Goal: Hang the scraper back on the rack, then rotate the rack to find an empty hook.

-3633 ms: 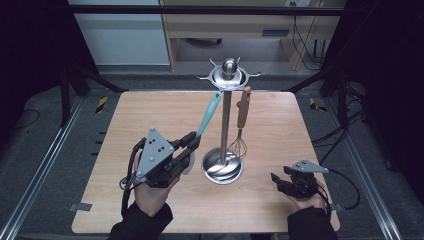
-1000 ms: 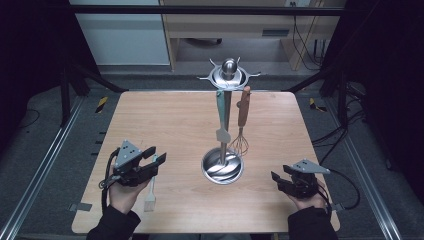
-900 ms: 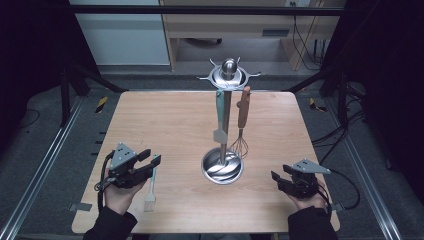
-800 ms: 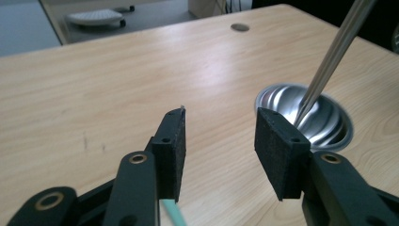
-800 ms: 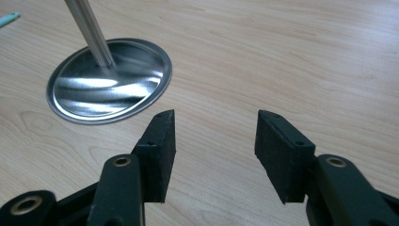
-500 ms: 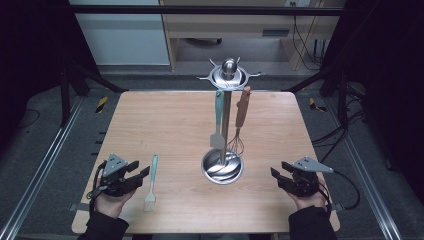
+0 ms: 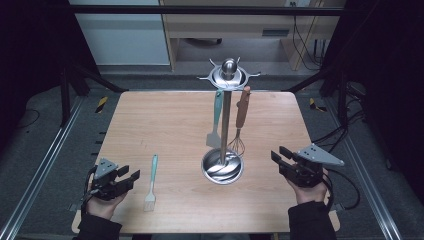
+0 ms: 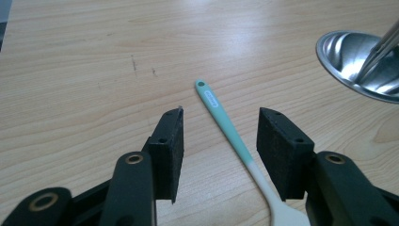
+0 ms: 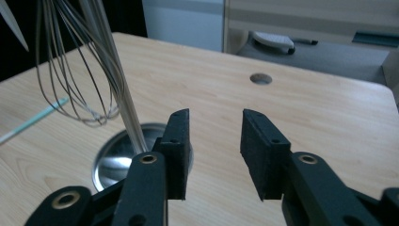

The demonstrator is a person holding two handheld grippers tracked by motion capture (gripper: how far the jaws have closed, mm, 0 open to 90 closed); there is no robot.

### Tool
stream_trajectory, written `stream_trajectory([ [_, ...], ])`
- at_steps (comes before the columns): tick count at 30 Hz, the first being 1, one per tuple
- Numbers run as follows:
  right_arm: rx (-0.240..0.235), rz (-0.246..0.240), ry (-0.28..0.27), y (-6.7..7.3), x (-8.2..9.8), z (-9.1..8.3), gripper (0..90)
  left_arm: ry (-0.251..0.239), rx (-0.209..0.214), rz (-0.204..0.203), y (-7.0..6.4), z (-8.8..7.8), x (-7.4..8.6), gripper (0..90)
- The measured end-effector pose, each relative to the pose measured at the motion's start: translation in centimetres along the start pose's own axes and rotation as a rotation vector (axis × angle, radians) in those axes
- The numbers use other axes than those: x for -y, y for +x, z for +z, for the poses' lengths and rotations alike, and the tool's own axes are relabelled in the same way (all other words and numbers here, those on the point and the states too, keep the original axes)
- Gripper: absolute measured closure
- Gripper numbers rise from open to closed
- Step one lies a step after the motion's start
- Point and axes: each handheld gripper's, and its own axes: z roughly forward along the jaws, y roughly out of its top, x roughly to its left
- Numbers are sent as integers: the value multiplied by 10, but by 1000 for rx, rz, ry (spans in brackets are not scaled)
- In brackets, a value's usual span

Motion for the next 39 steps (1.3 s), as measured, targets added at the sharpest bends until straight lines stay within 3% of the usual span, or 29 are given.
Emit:
stream_trajectory([
  [7, -15, -4, -56, 7, -21, -6, 708, 23, -1, 12, 0, 5, 2, 502],
  [17, -39, -30, -122, 18, -50, -8, 804, 20, -21, -4, 2, 7, 3, 500],
  [26, -68, -40, -181, 27, -75, -10, 899, 41, -15, -13, 2, 10, 3, 498],
  [39, -88, -86, -272, 46, -120, -18, 900, 65, -11, 2, 1, 13, 4, 497],
])
